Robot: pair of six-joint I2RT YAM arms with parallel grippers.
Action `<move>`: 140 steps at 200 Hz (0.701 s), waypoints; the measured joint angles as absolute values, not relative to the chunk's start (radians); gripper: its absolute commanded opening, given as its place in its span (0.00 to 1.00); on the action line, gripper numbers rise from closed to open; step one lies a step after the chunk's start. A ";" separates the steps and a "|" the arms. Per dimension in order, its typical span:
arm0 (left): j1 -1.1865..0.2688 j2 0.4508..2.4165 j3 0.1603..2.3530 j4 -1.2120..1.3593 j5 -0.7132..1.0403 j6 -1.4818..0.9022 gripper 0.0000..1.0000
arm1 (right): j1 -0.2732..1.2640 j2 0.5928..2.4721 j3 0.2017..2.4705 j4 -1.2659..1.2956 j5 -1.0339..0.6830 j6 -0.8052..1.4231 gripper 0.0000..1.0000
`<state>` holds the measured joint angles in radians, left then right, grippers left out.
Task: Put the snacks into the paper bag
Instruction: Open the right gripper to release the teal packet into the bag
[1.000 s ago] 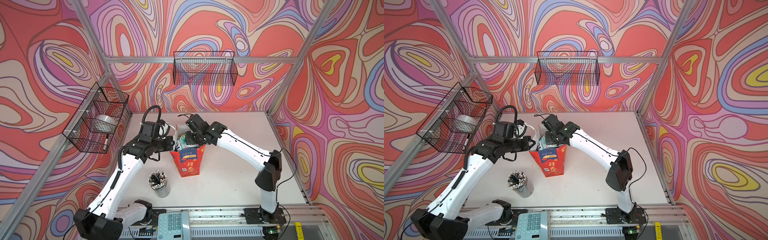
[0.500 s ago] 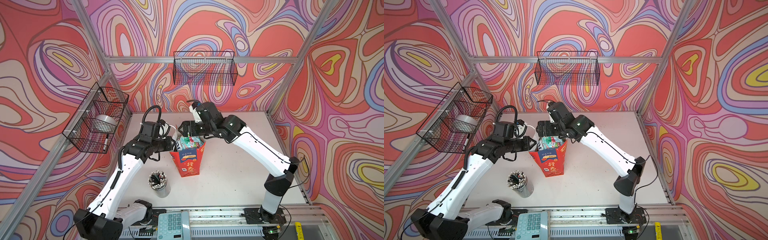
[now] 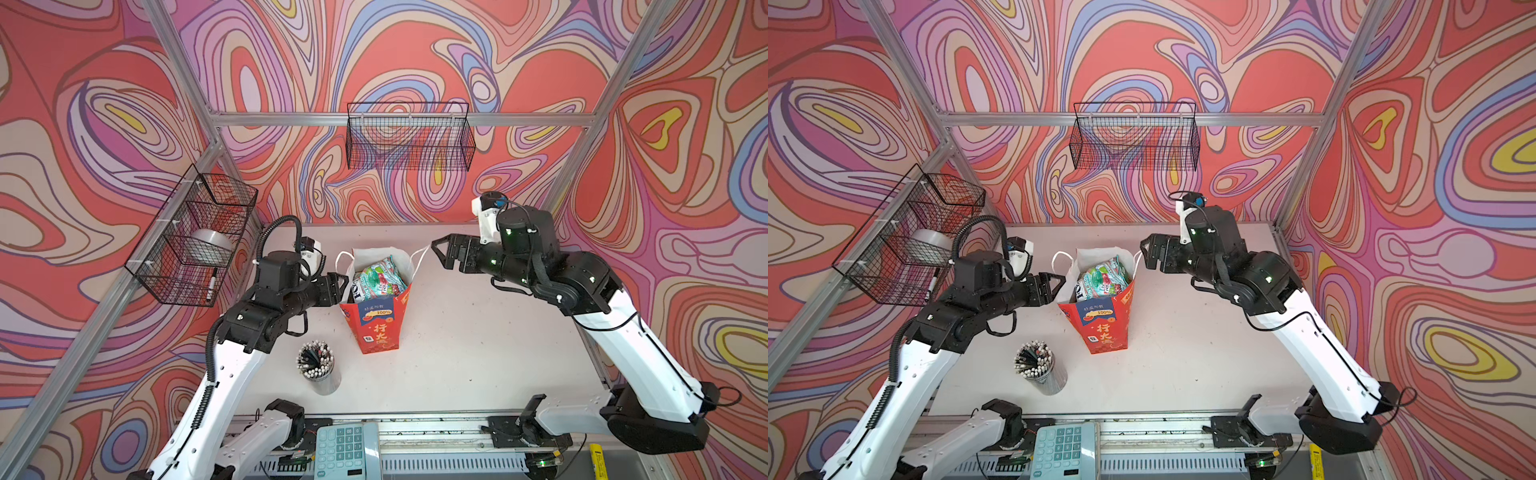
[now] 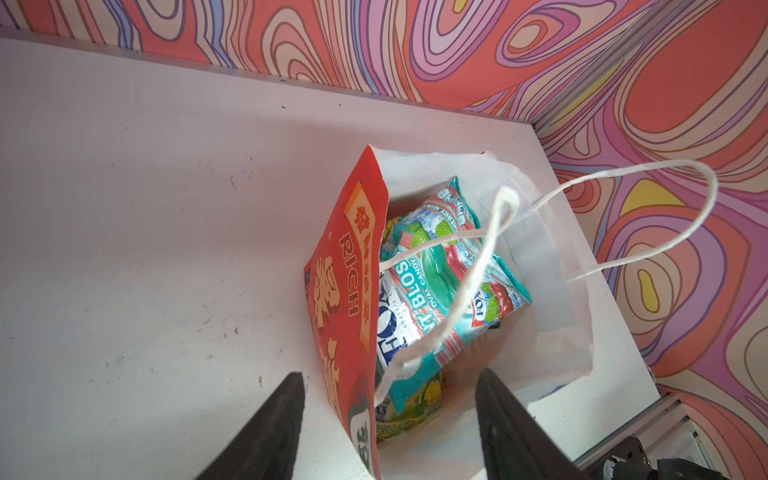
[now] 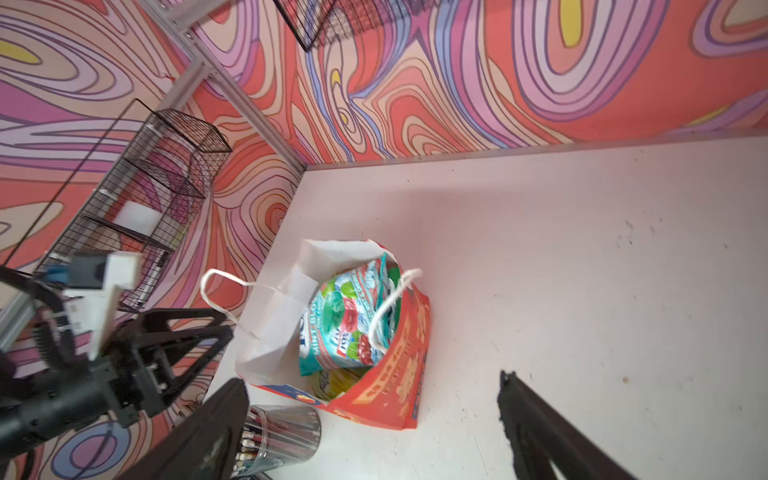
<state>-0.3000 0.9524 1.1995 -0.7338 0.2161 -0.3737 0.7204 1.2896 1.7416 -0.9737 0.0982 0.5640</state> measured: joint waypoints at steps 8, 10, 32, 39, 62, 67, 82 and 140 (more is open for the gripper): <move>-0.300 0.950 1.205 -0.734 0.216 -0.374 0.58 | 0.719 1.277 1.694 -0.963 0.078 0.572 0.98; -0.300 0.950 1.207 -0.733 0.216 -0.374 0.57 | 0.719 1.275 1.682 -0.959 0.072 0.574 0.98; -0.300 0.974 1.252 -0.737 0.213 -0.374 0.55 | 0.719 1.285 1.598 -0.904 -0.003 0.587 0.99; -0.300 0.989 1.275 -0.736 0.213 -0.374 0.54 | 0.719 1.297 1.586 -0.890 -0.022 0.589 0.98; -0.300 1.038 1.328 -0.738 0.223 -0.374 0.47 | 0.718 1.341 1.577 -0.838 -0.065 0.594 0.98; -0.300 1.050 1.335 -0.738 0.227 -0.375 0.44 | 0.715 1.350 1.576 -0.822 -0.073 0.596 0.98; -0.300 1.084 1.351 -0.746 0.237 -0.377 0.38 | 0.698 1.365 1.563 -0.779 -0.096 0.610 0.95; -0.300 1.135 1.386 -0.783 0.281 -0.390 0.15 | 0.624 1.470 1.546 -0.635 -0.220 0.656 0.69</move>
<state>-0.3000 1.1347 1.3865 -0.7826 0.2813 -0.3901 0.6239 1.4696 1.5459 -0.6353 -0.2203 0.6556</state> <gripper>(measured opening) 0.186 0.737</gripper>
